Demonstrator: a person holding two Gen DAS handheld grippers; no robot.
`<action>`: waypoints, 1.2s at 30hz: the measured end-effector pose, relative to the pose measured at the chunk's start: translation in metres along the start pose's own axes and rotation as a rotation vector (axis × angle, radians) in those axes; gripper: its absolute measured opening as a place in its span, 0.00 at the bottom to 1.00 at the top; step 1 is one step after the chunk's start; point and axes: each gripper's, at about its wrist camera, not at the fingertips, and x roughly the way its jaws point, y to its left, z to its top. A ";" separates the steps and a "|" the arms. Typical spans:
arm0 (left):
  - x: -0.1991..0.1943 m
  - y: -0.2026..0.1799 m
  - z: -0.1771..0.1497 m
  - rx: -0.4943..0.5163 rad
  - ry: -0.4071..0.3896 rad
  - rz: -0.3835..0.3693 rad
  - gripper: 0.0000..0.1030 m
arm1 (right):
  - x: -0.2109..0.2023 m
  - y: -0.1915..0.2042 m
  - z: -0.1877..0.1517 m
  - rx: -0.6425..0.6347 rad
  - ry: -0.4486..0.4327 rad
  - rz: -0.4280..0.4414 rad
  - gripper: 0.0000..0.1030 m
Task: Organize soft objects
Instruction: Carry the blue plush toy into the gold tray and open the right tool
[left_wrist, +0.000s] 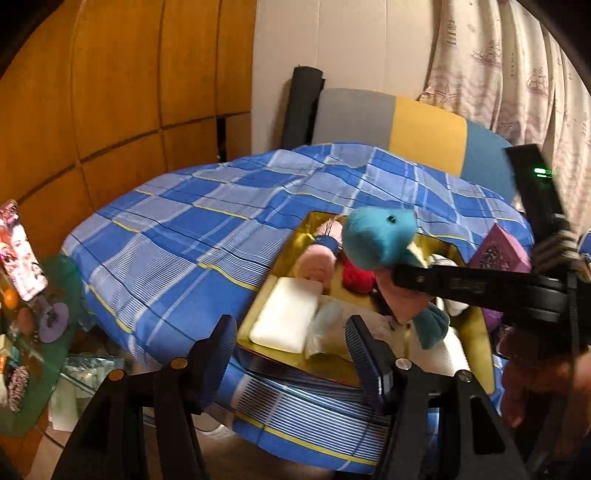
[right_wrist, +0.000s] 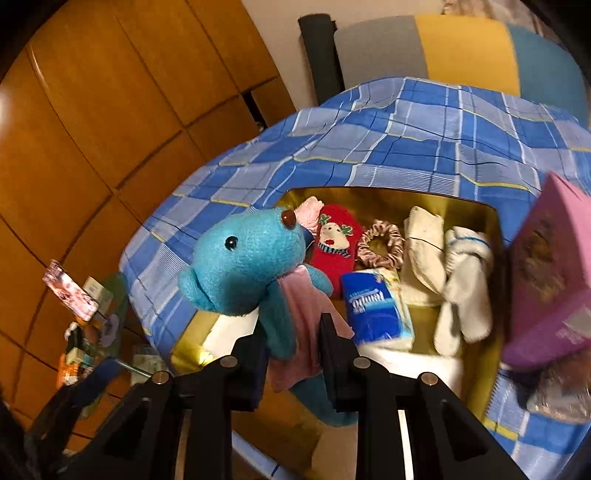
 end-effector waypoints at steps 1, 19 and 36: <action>0.000 -0.001 0.000 0.004 -0.005 0.017 0.60 | 0.007 0.002 0.002 -0.005 0.006 -0.010 0.25; 0.007 0.001 -0.001 -0.021 0.035 0.041 0.60 | 0.050 -0.014 -0.008 0.021 0.062 -0.115 0.41; 0.006 -0.003 -0.004 -0.007 0.034 0.095 0.60 | 0.048 0.004 -0.016 -0.081 0.053 -0.151 0.41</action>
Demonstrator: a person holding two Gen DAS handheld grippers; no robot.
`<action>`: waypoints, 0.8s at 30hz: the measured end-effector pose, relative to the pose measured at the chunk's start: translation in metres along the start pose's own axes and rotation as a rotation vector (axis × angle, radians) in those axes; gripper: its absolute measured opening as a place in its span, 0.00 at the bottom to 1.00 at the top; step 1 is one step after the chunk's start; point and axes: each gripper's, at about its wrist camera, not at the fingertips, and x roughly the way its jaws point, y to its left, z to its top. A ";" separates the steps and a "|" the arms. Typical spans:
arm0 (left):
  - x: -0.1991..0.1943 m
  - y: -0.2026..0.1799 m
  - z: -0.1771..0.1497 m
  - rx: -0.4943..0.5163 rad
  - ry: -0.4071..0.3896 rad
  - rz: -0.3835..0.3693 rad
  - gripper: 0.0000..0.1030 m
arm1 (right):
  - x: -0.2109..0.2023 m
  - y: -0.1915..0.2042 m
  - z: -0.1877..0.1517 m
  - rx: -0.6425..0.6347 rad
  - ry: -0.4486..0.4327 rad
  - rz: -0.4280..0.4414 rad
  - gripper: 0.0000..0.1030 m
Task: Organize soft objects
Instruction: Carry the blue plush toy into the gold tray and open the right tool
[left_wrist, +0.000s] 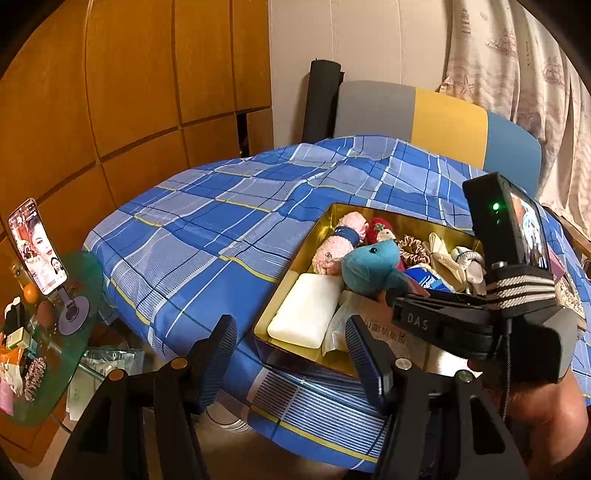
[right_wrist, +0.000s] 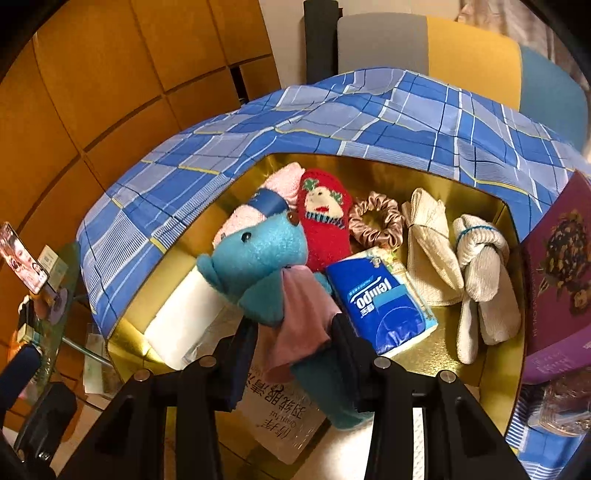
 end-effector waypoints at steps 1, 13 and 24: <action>0.001 0.001 0.000 -0.003 0.003 0.000 0.60 | 0.002 0.001 -0.001 -0.003 0.005 -0.002 0.41; 0.005 0.009 0.001 -0.033 0.011 0.030 0.60 | -0.002 0.009 -0.020 -0.081 0.054 0.060 0.41; -0.001 -0.005 -0.001 0.028 0.022 0.044 0.60 | -0.082 -0.013 -0.040 0.140 -0.100 0.088 0.68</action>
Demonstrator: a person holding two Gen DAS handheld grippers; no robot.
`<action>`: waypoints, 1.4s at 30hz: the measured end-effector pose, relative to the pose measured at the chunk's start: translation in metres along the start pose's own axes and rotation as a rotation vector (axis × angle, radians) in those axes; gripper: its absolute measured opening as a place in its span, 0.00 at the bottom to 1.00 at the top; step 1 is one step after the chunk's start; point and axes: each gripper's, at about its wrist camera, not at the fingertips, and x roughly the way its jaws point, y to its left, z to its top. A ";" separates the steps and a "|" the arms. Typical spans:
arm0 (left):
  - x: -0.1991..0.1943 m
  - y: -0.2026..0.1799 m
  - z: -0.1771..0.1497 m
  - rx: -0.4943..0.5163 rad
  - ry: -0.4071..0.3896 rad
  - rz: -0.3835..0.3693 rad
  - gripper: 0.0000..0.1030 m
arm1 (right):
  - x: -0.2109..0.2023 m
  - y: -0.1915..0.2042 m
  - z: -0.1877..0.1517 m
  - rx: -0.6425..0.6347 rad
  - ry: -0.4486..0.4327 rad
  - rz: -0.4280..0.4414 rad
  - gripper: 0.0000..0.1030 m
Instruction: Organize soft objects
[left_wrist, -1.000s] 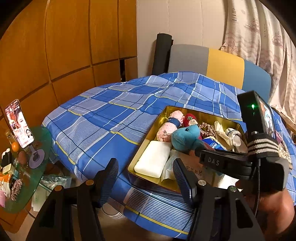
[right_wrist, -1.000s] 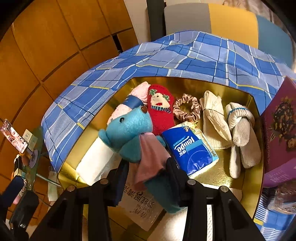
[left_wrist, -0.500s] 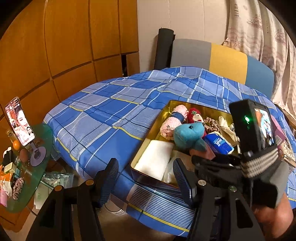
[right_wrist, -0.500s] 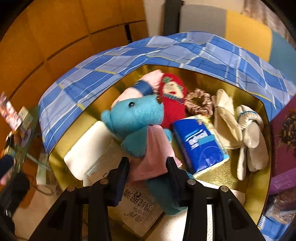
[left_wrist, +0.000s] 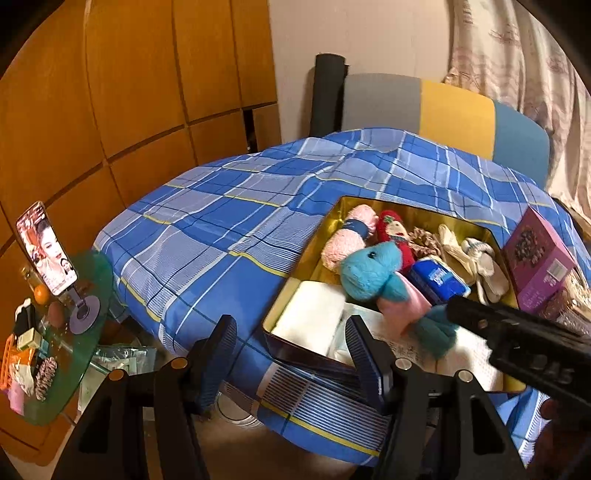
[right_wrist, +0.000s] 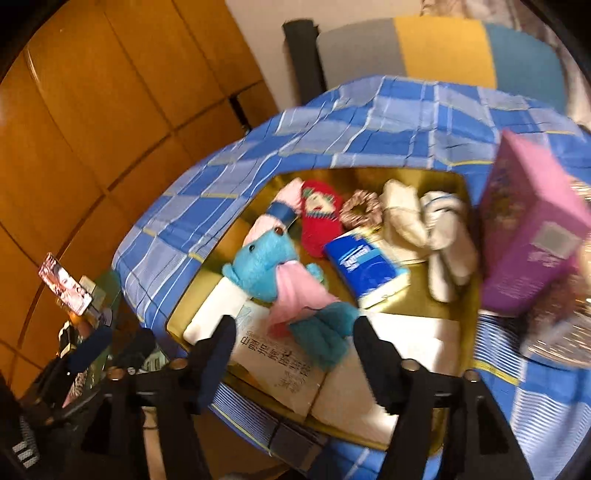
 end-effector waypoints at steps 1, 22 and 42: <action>-0.002 -0.002 0.000 0.012 0.004 -0.011 0.60 | -0.006 0.000 0.000 0.000 -0.011 -0.012 0.70; -0.037 -0.011 -0.003 0.052 0.049 -0.095 0.60 | -0.083 0.004 -0.026 0.023 -0.122 -0.342 0.99; -0.037 -0.005 -0.003 0.046 0.080 -0.116 0.60 | -0.088 0.011 -0.037 0.043 -0.099 -0.415 1.00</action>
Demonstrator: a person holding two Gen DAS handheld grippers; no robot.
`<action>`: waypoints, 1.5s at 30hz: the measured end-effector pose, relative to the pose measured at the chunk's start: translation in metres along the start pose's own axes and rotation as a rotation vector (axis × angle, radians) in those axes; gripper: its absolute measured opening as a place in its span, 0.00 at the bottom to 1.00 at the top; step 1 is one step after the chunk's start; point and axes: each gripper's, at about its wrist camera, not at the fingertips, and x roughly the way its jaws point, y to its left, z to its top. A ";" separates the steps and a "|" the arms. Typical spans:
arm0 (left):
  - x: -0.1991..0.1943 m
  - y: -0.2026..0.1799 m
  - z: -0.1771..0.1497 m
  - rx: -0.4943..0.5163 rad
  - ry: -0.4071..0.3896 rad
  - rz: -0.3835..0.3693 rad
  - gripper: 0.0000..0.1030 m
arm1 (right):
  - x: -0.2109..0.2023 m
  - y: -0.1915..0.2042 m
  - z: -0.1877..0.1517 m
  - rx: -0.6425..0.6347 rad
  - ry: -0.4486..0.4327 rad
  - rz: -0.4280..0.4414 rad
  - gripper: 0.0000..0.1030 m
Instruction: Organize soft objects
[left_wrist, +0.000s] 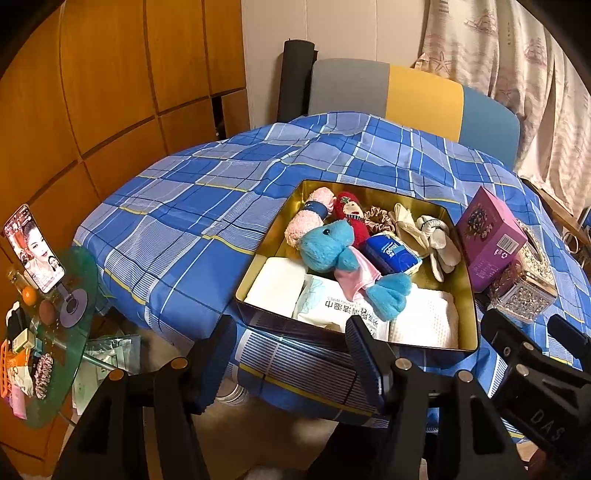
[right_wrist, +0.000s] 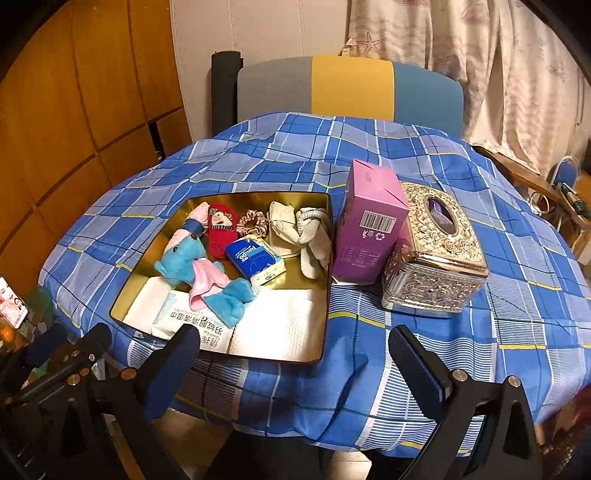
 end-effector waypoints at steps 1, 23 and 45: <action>0.000 -0.001 -0.001 0.002 0.001 0.001 0.60 | 0.000 0.000 0.000 0.001 0.000 0.002 1.00; 0.004 -0.002 -0.003 0.010 0.008 0.004 0.60 | 0.006 -0.001 -0.003 -0.002 0.020 -0.009 1.00; 0.003 -0.005 -0.003 0.020 0.002 -0.008 0.60 | 0.013 -0.008 -0.004 0.021 0.045 -0.024 1.00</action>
